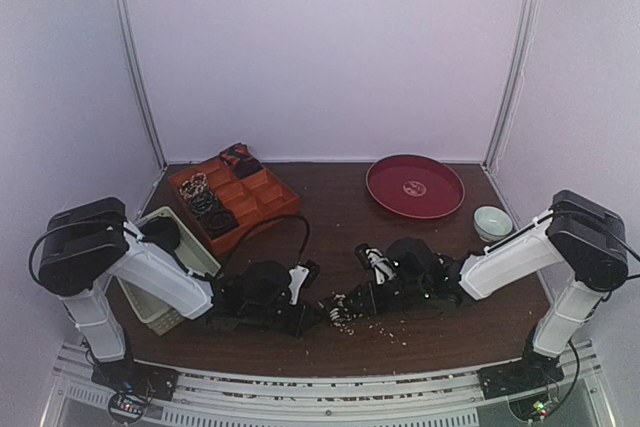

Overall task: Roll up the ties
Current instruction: Roll the tie at the center of the board.

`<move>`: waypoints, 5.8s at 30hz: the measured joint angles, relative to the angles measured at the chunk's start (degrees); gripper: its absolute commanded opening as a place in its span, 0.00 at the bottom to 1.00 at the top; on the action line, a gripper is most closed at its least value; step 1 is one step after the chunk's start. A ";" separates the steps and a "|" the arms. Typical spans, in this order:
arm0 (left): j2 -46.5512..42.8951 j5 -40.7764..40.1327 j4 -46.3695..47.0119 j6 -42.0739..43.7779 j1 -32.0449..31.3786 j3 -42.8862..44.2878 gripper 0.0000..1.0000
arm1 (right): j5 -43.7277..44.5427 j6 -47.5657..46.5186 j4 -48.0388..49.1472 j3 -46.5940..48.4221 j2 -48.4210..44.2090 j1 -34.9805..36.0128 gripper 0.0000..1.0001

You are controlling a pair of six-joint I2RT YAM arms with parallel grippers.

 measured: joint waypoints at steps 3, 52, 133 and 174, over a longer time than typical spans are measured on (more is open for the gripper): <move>0.11 0.48 1.01 0.00 0.00 0.15 0.00 | -0.07 -0.07 0.55 -0.76 -0.15 -1.01 0.33; 8.26 4.00 -6.25 7.80 0.09 17.90 0.04 | 6.45 1.60 -2.08 -10.03 -11.54 -6.56 0.25; -6.16 -5.81 -12.17 -2.43 -0.39 5.86 0.08 | 4.55 2.80 -5.33 0.44 -3.45 1.60 0.26; 5.07 0.57 6.64 4.81 -0.90 6.08 0.00 | 1.01 2.54 3.02 -7.10 -4.63 -3.58 0.26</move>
